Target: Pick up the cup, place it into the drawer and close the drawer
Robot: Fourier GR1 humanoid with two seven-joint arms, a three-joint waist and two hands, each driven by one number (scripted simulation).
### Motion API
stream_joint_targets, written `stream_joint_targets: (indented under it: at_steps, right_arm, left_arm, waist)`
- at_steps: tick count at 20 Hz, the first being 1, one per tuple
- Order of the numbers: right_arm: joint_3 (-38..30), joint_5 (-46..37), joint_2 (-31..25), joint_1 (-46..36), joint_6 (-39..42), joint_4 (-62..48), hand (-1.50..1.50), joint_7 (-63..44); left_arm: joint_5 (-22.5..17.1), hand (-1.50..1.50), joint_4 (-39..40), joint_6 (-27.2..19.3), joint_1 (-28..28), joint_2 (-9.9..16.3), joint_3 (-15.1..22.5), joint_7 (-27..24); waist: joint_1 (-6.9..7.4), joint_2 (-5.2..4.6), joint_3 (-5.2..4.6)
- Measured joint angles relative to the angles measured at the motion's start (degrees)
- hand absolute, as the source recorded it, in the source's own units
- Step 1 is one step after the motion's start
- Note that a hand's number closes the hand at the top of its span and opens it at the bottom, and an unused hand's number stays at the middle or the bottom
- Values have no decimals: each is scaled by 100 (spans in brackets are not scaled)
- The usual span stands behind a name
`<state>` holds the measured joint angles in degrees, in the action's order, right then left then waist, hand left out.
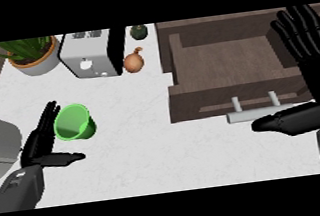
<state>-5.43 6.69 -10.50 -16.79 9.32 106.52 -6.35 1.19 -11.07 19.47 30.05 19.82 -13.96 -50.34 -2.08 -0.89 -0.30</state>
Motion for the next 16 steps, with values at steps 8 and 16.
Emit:
stream_joint_targets:
  at_steps: [8, 16]
  right_arm:
    - [14, 42, -13, 89, 48, 126, -150, -77]
    - [-39, 70, -76, 0, 95, 68, -150, -89]
  left_arm:
    - [86, -150, 134, -66, 82, -104, 18, -202]
    - [127, -150, 206, 13, 176, -251, 32, -269]
  waist:
    - [-52, -15, -5]
    - [-69, -32, -9]
